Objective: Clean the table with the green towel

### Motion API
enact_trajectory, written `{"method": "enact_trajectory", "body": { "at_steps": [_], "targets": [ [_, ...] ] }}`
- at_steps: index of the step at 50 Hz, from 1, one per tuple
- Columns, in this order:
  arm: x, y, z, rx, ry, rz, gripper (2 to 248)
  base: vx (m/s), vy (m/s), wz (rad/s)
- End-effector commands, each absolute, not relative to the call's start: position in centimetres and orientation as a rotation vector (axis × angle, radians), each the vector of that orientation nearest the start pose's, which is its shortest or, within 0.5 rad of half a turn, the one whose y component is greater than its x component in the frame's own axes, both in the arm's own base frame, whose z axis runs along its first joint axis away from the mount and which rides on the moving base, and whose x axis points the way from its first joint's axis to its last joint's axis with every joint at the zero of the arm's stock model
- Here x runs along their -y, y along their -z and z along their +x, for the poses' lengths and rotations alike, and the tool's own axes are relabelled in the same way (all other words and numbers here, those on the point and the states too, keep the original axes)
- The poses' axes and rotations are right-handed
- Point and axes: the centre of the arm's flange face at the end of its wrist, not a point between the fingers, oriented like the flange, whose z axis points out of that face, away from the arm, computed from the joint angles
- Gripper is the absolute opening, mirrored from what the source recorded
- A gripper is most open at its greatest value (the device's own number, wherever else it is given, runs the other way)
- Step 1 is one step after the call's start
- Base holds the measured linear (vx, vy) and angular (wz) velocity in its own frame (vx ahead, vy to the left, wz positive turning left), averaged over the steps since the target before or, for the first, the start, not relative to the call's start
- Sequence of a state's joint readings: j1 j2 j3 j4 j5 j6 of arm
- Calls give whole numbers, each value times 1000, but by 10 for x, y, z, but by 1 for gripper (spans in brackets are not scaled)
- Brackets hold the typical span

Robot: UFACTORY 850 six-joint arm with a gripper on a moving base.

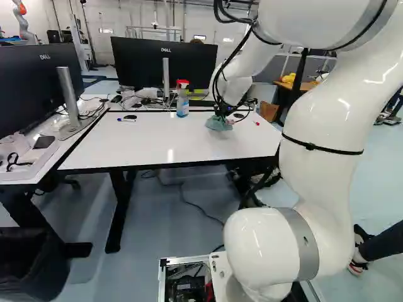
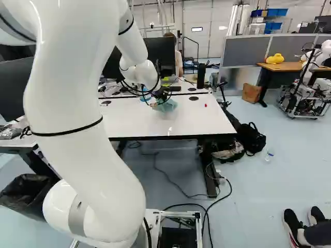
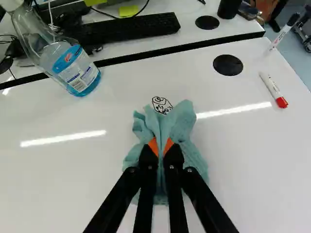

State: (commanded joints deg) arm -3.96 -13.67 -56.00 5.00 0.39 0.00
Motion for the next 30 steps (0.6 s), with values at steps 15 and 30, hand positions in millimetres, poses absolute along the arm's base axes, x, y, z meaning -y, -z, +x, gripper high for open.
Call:
{"method": "enact_trajectory", "body": {
  "at_steps": [15,30],
  "targets": [
    [38,-444,555,-230,1095,-2929,29,0,0,0],
    [38,-440,555,-230,1072,-2937,29,0,0,0]
  ]
}}
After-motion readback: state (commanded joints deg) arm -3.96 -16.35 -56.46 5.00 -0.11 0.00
